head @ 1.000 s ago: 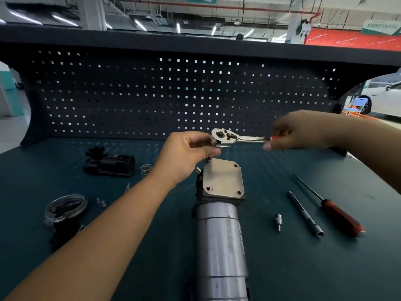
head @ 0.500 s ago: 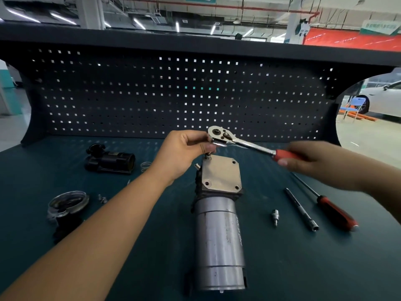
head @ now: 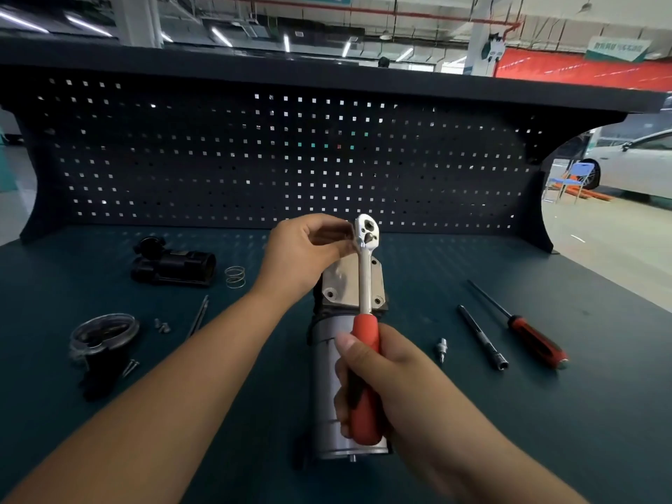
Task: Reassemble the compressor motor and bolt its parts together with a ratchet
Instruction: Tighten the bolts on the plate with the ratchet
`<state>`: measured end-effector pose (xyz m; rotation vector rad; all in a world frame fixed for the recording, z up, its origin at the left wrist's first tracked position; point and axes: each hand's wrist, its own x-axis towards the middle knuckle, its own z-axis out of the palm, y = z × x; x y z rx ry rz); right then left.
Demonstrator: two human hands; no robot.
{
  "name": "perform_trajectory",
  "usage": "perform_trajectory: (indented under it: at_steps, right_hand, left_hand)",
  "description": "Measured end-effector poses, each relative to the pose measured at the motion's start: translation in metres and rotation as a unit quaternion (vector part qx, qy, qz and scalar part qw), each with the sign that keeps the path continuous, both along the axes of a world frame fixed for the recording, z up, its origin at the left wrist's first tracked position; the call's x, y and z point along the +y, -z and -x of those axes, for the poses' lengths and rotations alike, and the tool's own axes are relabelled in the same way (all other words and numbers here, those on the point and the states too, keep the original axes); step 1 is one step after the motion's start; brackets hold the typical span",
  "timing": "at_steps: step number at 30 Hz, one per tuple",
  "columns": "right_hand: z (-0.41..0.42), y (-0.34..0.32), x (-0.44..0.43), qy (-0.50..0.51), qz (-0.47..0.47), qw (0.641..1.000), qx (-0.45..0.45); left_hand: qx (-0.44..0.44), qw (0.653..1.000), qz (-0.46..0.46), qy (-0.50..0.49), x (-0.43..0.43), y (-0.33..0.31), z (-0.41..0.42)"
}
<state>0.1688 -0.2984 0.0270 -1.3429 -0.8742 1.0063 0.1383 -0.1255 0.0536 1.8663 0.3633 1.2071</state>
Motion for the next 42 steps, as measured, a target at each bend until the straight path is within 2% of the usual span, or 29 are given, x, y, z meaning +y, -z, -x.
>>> perform_trajectory:
  at_steps: [5,14,17,20,22,24,26,30,33,36,39,42]
  right_hand:
    - [0.003,-0.003,0.002,0.004,-0.005,0.999,-0.046]
    - [0.017,-0.013,0.009,-0.046,-0.02,0.999,0.012]
    - [-0.001,-0.01,0.002,-0.022,-0.009,0.999,-0.03]
    - [-0.044,-0.025,-0.015,-0.004,0.033,0.989,-0.142]
    - [-0.085,-0.043,-0.019,0.028,0.059,0.96,-0.271]
    - [-0.128,-0.066,-0.012,0.057,0.064,0.903,-0.421]
    - [-0.161,-0.088,0.008,0.059,0.065,0.844,-0.529]
    - [-0.2,-0.105,0.065,0.037,0.061,0.764,-0.641]
    - [-0.204,-0.102,0.071,0.041,0.075,0.74,-0.668]
    - [-0.194,-0.089,0.037,0.033,0.088,0.763,-0.639]
    - [-0.156,-0.068,0.002,-0.012,0.09,0.833,-0.546]
    - [-0.105,-0.042,-0.015,-0.025,0.05,0.897,-0.439]
  left_hand:
    - [-0.001,0.999,-0.025,-0.037,0.0,0.004,-0.001]
    - [-0.025,0.997,-0.007,-0.074,0.004,0.01,-0.004]
    - [-0.035,0.997,0.0,-0.07,0.004,0.01,-0.002]
    - [-0.023,0.998,-0.02,-0.061,0.004,0.008,0.001]
    - [-0.007,0.998,-0.033,-0.048,0.005,0.005,0.002]
    - [0.013,0.999,-0.03,-0.029,0.008,0.001,0.002]
    - [0.035,0.999,-0.009,-0.007,0.011,-0.005,0.002]
    - [0.069,0.998,-0.002,0.012,0.018,-0.011,0.002]
    - [0.071,0.997,-0.001,0.021,0.02,-0.008,0.003]
    - [0.067,0.997,0.004,0.027,0.02,-0.007,0.003]
    - [0.06,0.998,-0.002,0.03,0.017,-0.006,0.004]
    - [0.045,0.999,-0.009,0.012,0.014,-0.004,0.007]
